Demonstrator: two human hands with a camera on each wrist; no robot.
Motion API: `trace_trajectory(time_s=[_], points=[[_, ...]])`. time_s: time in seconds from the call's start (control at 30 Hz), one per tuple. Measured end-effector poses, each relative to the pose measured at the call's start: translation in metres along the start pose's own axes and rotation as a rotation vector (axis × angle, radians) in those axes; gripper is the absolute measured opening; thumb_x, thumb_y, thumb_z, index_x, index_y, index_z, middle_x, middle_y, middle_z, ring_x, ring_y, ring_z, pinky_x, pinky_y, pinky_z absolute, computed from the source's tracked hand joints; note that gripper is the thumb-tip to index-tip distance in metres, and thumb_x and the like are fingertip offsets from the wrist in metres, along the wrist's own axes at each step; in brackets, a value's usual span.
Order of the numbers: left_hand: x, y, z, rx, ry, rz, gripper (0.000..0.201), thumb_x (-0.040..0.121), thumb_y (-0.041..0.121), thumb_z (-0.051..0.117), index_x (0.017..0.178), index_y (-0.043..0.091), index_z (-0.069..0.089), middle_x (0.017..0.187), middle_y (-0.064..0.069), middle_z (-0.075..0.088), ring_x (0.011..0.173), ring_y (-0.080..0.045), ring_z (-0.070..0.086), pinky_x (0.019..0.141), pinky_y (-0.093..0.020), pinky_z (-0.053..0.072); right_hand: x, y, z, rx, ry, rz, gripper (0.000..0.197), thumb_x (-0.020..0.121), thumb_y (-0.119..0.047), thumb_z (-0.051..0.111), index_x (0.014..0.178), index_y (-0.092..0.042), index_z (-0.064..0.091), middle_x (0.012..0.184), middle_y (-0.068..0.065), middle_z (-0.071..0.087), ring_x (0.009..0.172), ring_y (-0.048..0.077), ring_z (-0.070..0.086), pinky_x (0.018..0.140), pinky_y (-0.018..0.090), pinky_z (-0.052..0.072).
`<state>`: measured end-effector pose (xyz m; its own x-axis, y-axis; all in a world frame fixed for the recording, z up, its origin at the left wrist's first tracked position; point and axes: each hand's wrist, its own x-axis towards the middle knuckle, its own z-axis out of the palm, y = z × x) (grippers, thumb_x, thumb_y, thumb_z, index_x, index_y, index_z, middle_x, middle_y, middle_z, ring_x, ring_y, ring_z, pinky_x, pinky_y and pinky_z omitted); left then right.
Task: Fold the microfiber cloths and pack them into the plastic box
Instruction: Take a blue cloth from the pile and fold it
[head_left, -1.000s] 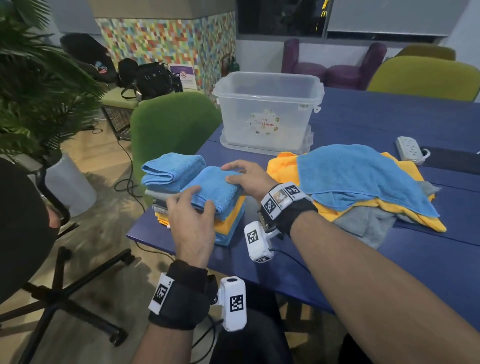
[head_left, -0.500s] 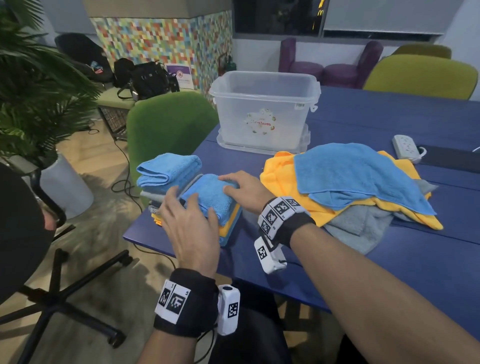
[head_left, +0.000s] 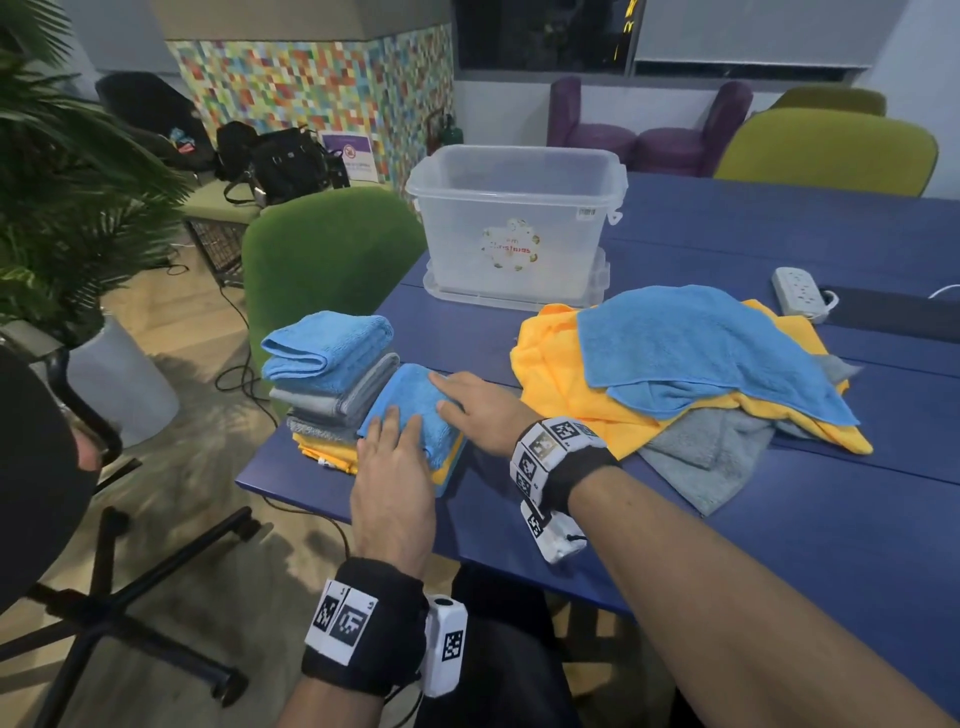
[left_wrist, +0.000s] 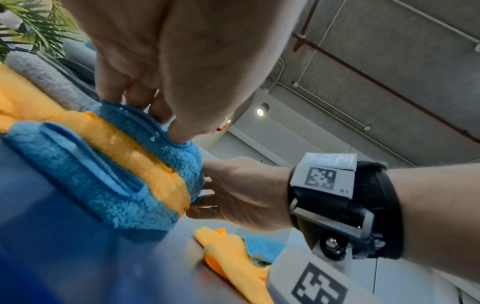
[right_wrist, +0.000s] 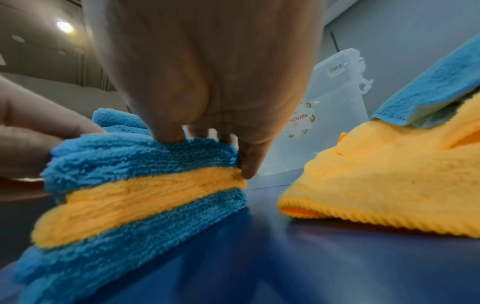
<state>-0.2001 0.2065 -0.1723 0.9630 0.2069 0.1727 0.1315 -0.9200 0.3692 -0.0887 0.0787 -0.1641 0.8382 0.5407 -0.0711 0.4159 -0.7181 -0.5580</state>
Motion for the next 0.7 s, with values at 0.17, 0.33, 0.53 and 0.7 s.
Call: trace_trajectory(time_s=[0.17,0.33,0.53,0.7], points=[[0.003,0.003,-0.008,-0.029,0.018,0.011,0.045,0.104,0.008,0.048,0.150,0.007,0.049,0.162,-0.017,0.037,0.152,-0.032,0.030,0.125,-0.047,0.024,0.001,-0.004,-0.008,0.015,-0.020,0.009,0.056,0.108,-0.035,0.036,0.160,-0.016,0.027,0.156,0.010,0.038,0.142,0.025,0.039,0.118,0.039,0.030],[0.003,0.011,-0.022,-0.136,0.150,0.018,0.037,0.100,0.009,0.052,0.135,0.003,0.064,0.148,-0.018,0.054,0.140,-0.033,0.047,0.116,-0.047,0.039,-0.006,-0.011,-0.022,0.111,0.055,-0.019,0.056,0.108,-0.038,0.039,0.160,-0.021,0.028,0.157,0.006,0.038,0.144,0.022,0.037,0.120,0.041,0.029],[0.006,0.027,-0.037,-0.176,0.237,0.072,0.032,0.100,0.014,0.054,0.125,0.002,0.069,0.136,-0.019,0.063,0.130,-0.035,0.055,0.112,-0.048,0.042,-0.034,-0.005,-0.048,0.161,0.189,0.000,0.056,0.108,-0.041,0.041,0.158,-0.018,0.033,0.160,0.005,0.037,0.149,0.017,0.030,0.122,0.036,0.024],[0.009,0.077,-0.056,-0.280,0.244,0.217,0.036,0.095,0.026,0.068,0.126,0.008,0.067,0.136,-0.012,0.064,0.129,-0.031,0.055,0.108,-0.043,0.040,-0.072,0.034,-0.095,-0.040,0.351,0.206,0.045,0.102,-0.034,0.053,0.144,-0.017,0.054,0.148,0.005,0.053,0.137,0.024,0.046,0.112,0.039,0.036]])
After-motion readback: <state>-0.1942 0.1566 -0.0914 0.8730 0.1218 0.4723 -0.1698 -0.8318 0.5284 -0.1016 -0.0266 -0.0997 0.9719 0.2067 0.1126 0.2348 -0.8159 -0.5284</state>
